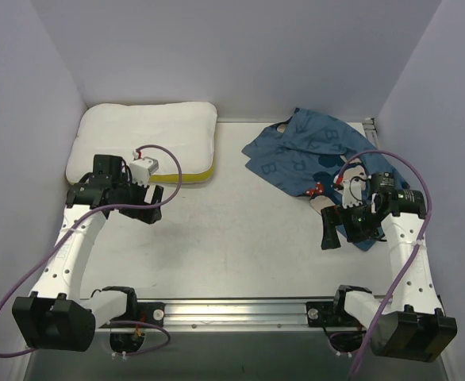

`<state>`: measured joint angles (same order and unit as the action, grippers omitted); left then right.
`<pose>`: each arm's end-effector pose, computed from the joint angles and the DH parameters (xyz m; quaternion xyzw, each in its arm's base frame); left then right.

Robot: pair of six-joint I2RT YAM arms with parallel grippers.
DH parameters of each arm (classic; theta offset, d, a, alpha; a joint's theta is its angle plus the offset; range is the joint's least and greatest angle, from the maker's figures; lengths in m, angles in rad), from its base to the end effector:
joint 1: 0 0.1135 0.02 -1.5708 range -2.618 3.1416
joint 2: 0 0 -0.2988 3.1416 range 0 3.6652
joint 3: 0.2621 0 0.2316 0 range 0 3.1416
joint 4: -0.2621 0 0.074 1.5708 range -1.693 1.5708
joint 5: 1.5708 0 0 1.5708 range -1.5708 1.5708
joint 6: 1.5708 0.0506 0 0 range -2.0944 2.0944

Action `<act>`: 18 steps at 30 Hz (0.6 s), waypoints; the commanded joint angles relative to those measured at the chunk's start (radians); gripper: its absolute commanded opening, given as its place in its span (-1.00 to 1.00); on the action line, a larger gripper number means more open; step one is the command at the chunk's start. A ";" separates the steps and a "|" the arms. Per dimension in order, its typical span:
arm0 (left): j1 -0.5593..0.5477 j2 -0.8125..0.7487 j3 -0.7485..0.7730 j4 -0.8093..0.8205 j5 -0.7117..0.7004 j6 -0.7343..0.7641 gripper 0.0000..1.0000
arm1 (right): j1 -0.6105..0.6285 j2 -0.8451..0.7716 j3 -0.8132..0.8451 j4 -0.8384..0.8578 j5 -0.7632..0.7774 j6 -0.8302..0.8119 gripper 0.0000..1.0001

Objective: Put the pillow into the pillowcase

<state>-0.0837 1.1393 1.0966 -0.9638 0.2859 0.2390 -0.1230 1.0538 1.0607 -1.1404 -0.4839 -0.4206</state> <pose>0.1848 -0.0298 0.3318 0.1919 0.9319 -0.1150 0.2854 0.1477 0.0055 0.3272 -0.1919 0.9296 0.1688 0.2657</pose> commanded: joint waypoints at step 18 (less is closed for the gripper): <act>-0.502 0.528 0.528 0.217 -0.027 0.082 0.95 | -0.119 0.087 -0.056 -0.085 0.229 -0.092 1.00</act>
<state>-0.4896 1.5669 1.5272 -0.8318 0.2565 0.3332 -0.2104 1.1221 1.0222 -1.1641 -0.3134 -0.4770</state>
